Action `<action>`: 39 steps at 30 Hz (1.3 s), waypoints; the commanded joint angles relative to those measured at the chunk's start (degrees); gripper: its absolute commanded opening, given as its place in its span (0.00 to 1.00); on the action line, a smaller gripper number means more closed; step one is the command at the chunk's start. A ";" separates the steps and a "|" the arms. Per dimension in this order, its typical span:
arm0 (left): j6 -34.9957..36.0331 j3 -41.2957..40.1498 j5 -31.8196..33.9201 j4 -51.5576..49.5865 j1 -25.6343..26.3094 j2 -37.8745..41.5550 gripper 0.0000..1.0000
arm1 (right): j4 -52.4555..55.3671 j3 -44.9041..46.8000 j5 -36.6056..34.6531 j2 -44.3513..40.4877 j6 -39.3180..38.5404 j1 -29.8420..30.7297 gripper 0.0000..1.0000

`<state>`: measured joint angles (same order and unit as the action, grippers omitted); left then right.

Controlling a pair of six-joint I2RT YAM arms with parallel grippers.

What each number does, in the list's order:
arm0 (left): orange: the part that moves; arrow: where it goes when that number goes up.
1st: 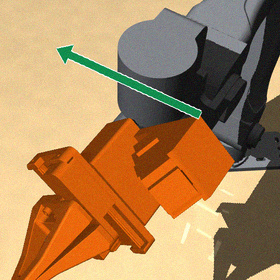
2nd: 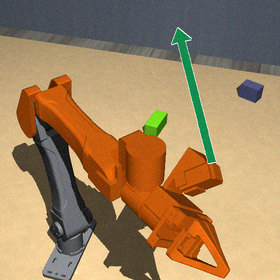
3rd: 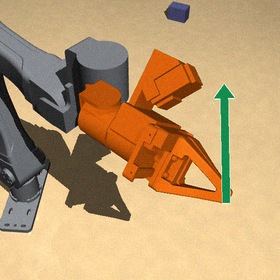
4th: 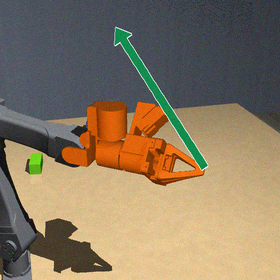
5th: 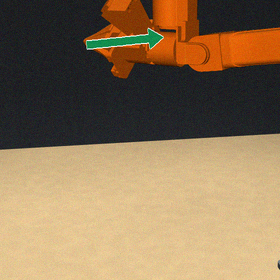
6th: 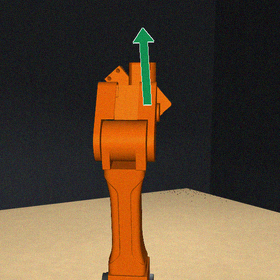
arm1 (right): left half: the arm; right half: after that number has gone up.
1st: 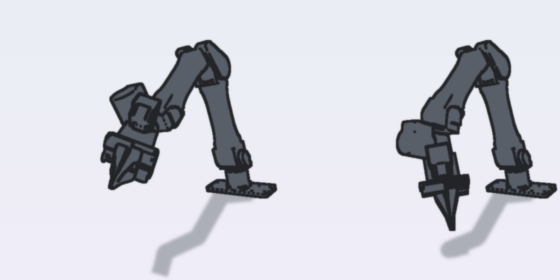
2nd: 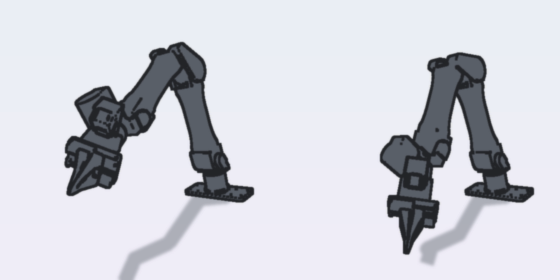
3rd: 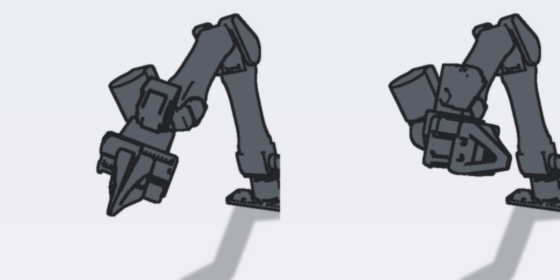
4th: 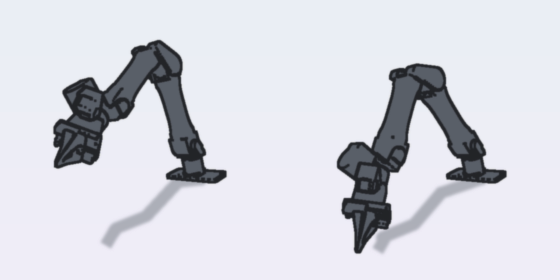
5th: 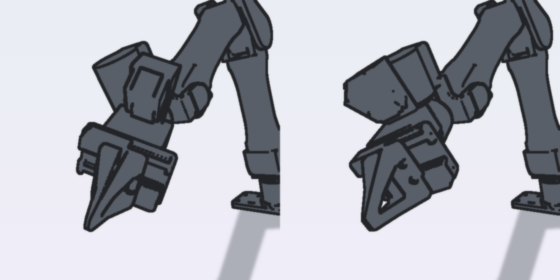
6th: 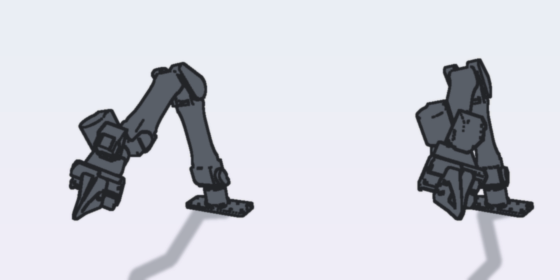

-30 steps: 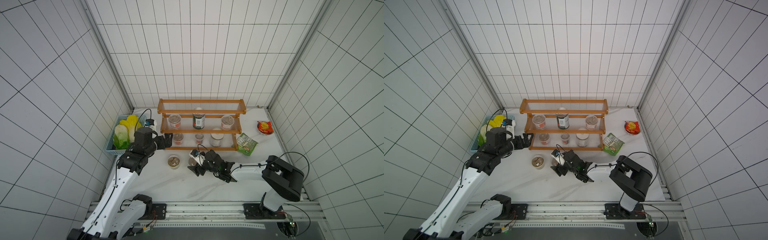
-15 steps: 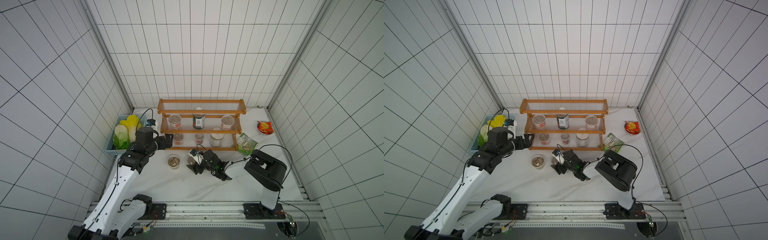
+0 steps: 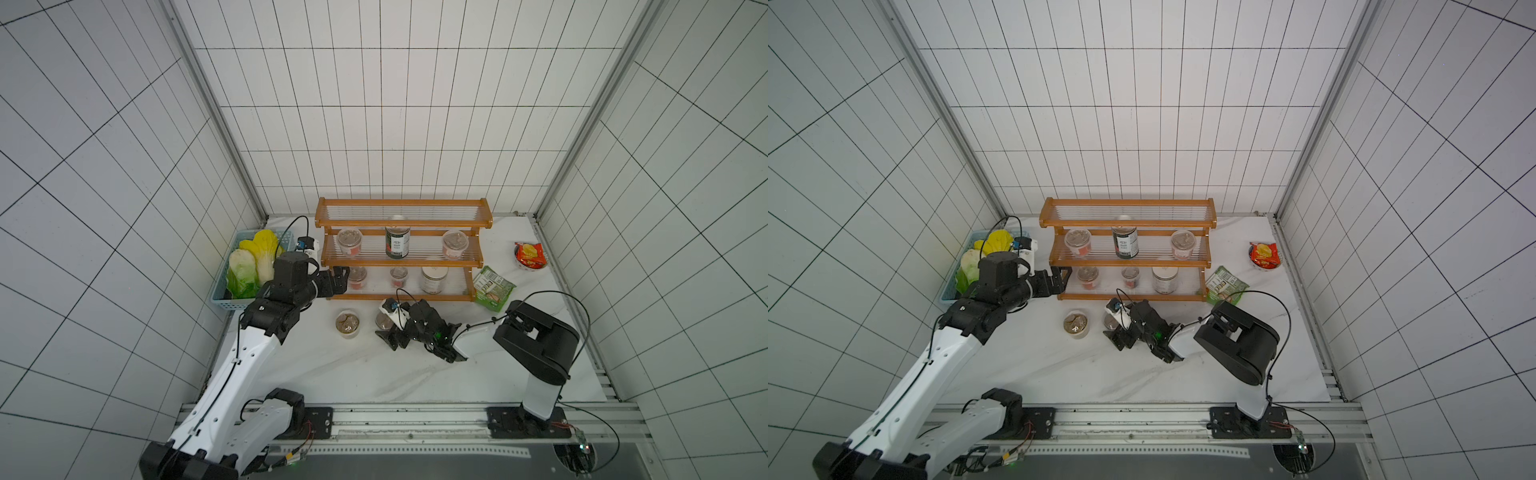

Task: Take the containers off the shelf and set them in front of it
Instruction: 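Place the container at the center of the board, then pick up a container from the shelf.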

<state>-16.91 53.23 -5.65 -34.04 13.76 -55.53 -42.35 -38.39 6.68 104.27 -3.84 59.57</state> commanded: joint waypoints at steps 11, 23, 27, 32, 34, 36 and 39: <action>0.29 -0.85 -2.00 2.75 -0.22 -0.50 0.99 | 2.01 3.29 1.13 -4.92 -0.30 1.11 0.88; 0.88 -0.01 -4.48 4.54 -0.14 -3.32 0.98 | 5.41 4.41 -1.76 -8.60 -1.40 1.34 0.98; 1.49 1.21 -2.73 5.05 0.90 -5.00 0.98 | 8.02 6.39 -2.06 -12.01 -0.93 1.39 0.99; 2.74 2.08 0.78 8.18 3.21 -7.81 0.98 | 13.03 9.30 -3.25 -18.55 -0.73 1.34 0.99; 3.02 2.77 2.38 9.56 3.73 -9.52 0.98 | 15.41 10.38 -3.98 -21.44 -0.98 1.28 0.99; 2.93 3.86 4.30 10.66 3.80 -11.52 0.98 | 18.24 11.33 -4.71 -24.89 -1.25 1.12 0.99; 3.02 5.18 5.52 13.33 3.65 -14.68 0.98 | 22.45 12.10 -5.65 -29.86 -1.26 0.48 0.99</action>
<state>-14.92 56.05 -3.31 -25.26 17.47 -68.20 -25.65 -27.55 3.09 77.97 -4.73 60.38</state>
